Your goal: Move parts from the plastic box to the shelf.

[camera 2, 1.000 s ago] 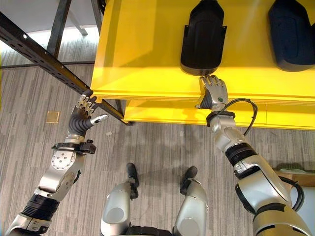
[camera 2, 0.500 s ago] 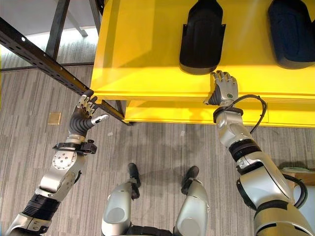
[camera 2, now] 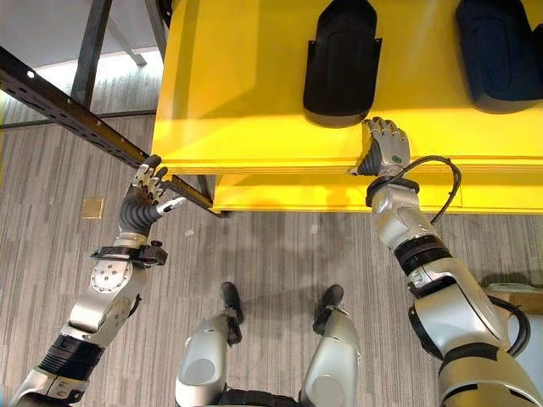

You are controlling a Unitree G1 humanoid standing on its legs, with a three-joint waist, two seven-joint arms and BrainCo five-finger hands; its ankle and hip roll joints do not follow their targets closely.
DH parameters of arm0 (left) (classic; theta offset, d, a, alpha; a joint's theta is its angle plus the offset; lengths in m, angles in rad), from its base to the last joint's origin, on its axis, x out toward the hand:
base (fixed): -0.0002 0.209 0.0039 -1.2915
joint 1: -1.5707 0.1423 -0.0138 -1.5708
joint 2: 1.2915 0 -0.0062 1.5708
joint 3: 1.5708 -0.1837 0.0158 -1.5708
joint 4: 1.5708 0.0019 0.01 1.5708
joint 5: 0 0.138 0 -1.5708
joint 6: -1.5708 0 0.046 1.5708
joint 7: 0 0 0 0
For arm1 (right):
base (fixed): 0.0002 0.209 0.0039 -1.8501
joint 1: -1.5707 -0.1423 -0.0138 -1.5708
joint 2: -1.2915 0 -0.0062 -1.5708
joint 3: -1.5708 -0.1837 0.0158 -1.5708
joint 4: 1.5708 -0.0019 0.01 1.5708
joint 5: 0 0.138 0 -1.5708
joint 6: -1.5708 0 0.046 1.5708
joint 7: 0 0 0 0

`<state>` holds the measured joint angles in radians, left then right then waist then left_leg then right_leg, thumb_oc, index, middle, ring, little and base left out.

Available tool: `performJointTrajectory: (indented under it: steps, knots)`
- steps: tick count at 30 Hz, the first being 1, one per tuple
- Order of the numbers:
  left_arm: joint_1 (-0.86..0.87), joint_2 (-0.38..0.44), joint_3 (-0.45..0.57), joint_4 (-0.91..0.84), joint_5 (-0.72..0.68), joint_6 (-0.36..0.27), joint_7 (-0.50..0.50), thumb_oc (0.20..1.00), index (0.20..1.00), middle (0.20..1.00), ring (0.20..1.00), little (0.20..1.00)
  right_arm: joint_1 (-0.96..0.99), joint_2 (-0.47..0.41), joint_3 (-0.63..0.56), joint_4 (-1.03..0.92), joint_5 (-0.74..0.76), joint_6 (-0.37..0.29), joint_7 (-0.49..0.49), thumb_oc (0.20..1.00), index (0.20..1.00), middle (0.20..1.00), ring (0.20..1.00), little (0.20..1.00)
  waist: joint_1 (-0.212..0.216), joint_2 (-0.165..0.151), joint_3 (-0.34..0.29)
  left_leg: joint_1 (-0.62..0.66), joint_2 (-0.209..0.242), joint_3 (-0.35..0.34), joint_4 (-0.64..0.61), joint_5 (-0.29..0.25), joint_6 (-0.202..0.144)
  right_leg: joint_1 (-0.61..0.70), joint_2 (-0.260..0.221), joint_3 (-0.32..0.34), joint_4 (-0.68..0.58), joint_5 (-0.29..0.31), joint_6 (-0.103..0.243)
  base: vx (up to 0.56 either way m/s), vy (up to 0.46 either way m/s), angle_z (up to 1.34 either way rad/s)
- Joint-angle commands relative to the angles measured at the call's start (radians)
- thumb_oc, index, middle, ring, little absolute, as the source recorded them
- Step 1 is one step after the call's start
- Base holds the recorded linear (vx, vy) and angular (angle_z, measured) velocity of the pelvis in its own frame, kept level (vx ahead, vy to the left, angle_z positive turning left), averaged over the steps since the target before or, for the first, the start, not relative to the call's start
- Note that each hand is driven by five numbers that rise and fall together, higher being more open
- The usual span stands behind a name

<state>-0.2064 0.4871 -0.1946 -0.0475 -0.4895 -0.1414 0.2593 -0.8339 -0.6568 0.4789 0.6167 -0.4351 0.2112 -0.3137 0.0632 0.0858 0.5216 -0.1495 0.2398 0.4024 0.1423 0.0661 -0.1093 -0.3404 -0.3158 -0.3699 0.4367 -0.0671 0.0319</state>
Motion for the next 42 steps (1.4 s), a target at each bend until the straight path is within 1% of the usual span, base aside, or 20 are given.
performJointTrajectory:
  steps: [1,9,10,17,22,23,27,29,30,32,34,36,38,39,40,42]
  knots:
    - [-0.006,0.028,0.012,-0.082,0.011,-0.056,0.038,1.0,1.0,1.0,1.0,1.0,0.025,0.021,0.008,-0.029,0.033,-0.002,0.056,1.0,1.0,1.0,1.0,1.0,-0.011,-0.03,-0.005,-0.015,0.048,0.008,0.046,-0.091,-0.019,0.033,-0.01,0.021,0.032,-0.103,0.075,-0.04,-0.005,-0.02]
    - [-0.002,0.022,0.023,-0.082,0.022,-0.064,0.045,1.0,1.0,1.0,1.0,1.0,0.079,0.041,0.034,-0.115,-0.035,0.002,0.099,1.0,1.0,1.0,1.0,1.0,-0.023,-0.036,-0.002,-0.015,0.051,0.017,0.044,-0.092,-0.019,0.033,-0.005,0.025,0.022,-0.102,0.077,-0.02,-0.002,-0.02]
    - [-0.007,0.02,0.026,-0.079,0.03,-0.061,0.043,1.0,1.0,1.0,1.0,1.0,0.099,0.047,0.053,-0.136,-0.081,-0.006,0.116,1.0,1.0,1.0,1.0,1.0,-0.025,-0.04,-0.002,-0.019,0.055,0.017,0.048,-0.092,-0.019,0.033,-0.004,0.024,0.021,-0.101,0.078,-0.01,-0.017,-0.03]
    - [-0.021,0.023,0.021,-0.064,0.036,-0.059,0.045,1.0,1.0,1.0,1.0,1.0,0.084,0.051,0.093,-0.135,-0.17,-0.058,0.131,1.0,1.0,1.0,1.0,1.0,-0.014,-0.042,-0.004,-0.025,0.057,0.007,0.051,-0.091,-0.018,0.032,-0.003,0.019,0.021,-0.099,0.08,0.0,-0.01,0.0]
    - [-0.033,0.03,0.014,-0.053,0.035,-0.058,0.024,1.0,1.0,1.0,1.0,1.0,0.032,0.049,0.139,-0.106,-0.221,-0.042,0.163,1.0,1.0,1.0,1.0,1.0,0.007,-0.043,-0.008,-0.032,0.053,-0.007,0.054,-0.09,-0.017,0.031,-0.006,0.011,0.029,-0.102,0.081,0.01,-0.046,0.0]
    - [-0.036,0.031,0.013,-0.051,0.032,-0.056,0.017,1.0,1.0,1.0,1.0,1.0,0.013,0.047,0.151,-0.09,-0.224,-0.028,0.171,1.0,1.0,1.0,1.0,1.0,0.014,-0.043,-0.01,-0.034,0.053,-0.011,0.054,-0.089,-0.018,0.032,-0.006,0.008,0.03,-0.102,0.08,0.02,-0.044,0.01]
    - [-0.042,0.027,0.008,-0.045,0.034,-0.051,-0.01,1.0,1.0,1.0,1.0,1.0,-0.047,0.052,0.174,0.001,-0.212,0.018,0.166,1.0,1.0,1.0,1.0,1.0,0.033,-0.04,-0.013,-0.039,0.056,-0.021,0.06,-0.085,-0.02,0.033,-0.011,0.0,0.04,-0.103,0.078,0.04,-0.041,0.02]
    - [-0.044,0.029,0.006,-0.041,0.031,-0.051,-0.022,1.0,1.0,1.0,1.0,1.0,-0.071,0.051,0.175,0.054,-0.206,0.033,0.177,1.0,1.0,1.0,1.0,1.0,0.041,-0.038,-0.015,-0.043,0.056,-0.027,0.062,-0.084,-0.021,0.031,-0.014,-0.004,0.045,-0.104,0.077,0.03,-0.032,0.02]
    - [-0.044,0.031,0.005,-0.041,0.031,-0.05,-0.026,1.0,1.0,1.0,1.0,1.0,-0.081,0.052,0.178,0.082,-0.206,0.03,0.18,1.0,1.0,1.0,1.0,1.0,0.046,-0.037,-0.015,-0.044,0.056,-0.029,0.064,-0.084,-0.022,0.031,-0.015,-0.007,0.047,-0.105,0.077,0.03,-0.029,0.04]
    - [-0.046,0.034,0.003,-0.039,0.027,-0.046,-0.035,1.0,1.0,1.0,1.0,1.0,-0.107,0.056,0.189,0.138,-0.225,0.033,0.22,1.0,1.0,1.0,1.0,1.0,0.056,-0.034,-0.016,-0.045,0.057,-0.033,0.066,-0.083,-0.024,0.033,-0.02,-0.013,0.054,-0.108,0.076,0.04,-0.021,0.08]
    - [-0.046,0.034,0.003,-0.035,0.028,-0.047,-0.04,1.0,1.0,1.0,1.0,1.0,-0.113,0.057,0.196,0.157,-0.243,0.037,0.239,1.0,1.0,1.0,1.0,1.0,0.058,-0.034,-0.016,-0.046,0.057,-0.033,0.067,-0.083,-0.024,0.032,-0.021,-0.014,0.059,-0.11,0.075,0.03,-0.014,0.05]
    - [-0.044,0.038,0.001,-0.04,0.026,-0.041,-0.048,1.0,1.0,1.0,1.0,1.0,-0.13,0.057,0.212,0.2,-0.285,0.04,0.279,1.0,1.0,1.0,1.0,1.0,0.066,-0.032,-0.017,-0.05,0.058,-0.035,0.071,-0.082,-0.024,0.027,-0.027,-0.018,0.072,-0.114,0.074,0.0,0.0,0.0]
    - [-0.042,0.04,-0.003,-0.038,0.022,-0.042,-0.055,1.0,1.0,1.0,1.0,1.0,-0.144,0.054,0.244,0.236,-0.341,0.034,0.334,1.0,1.0,1.0,1.0,1.0,0.074,-0.03,-0.016,-0.053,0.06,-0.037,0.073,-0.081,-0.025,0.025,-0.031,-0.024,0.079,-0.116,0.073,0.03,-0.026,0.1]
    - [-0.039,0.041,-0.004,-0.042,0.021,-0.041,-0.06,1.0,1.0,1.0,1.0,1.0,-0.15,0.054,0.271,0.262,-0.332,0.046,0.339,1.0,1.0,1.0,1.0,1.0,0.08,-0.028,-0.016,-0.055,0.062,-0.038,0.074,-0.078,-0.026,0.023,-0.033,-0.027,0.085,-0.117,0.072,0.04,-0.024,0.12]
    - [-0.038,0.044,-0.009,-0.039,0.016,-0.046,-0.067,1.0,1.0,1.0,1.0,1.0,-0.176,0.062,0.292,0.301,-0.346,0.039,0.386,1.0,1.0,1.0,1.0,1.0,0.089,-0.026,-0.016,-0.057,0.062,-0.04,0.075,-0.078,-0.027,0.02,-0.037,-0.03,0.09,-0.12,0.071,0.03,-0.018,0.04]
    - [-0.035,0.044,-0.008,-0.033,0.014,-0.056,-0.076,1.0,1.0,1.0,1.0,1.0,-0.188,0.065,0.311,0.314,-0.349,0.041,0.419,1.0,1.0,1.0,1.0,1.0,0.093,-0.025,-0.014,-0.06,0.063,-0.041,0.075,-0.076,-0.028,0.017,-0.039,-0.032,0.095,-0.12,0.071,0.0,0.0,0.0]
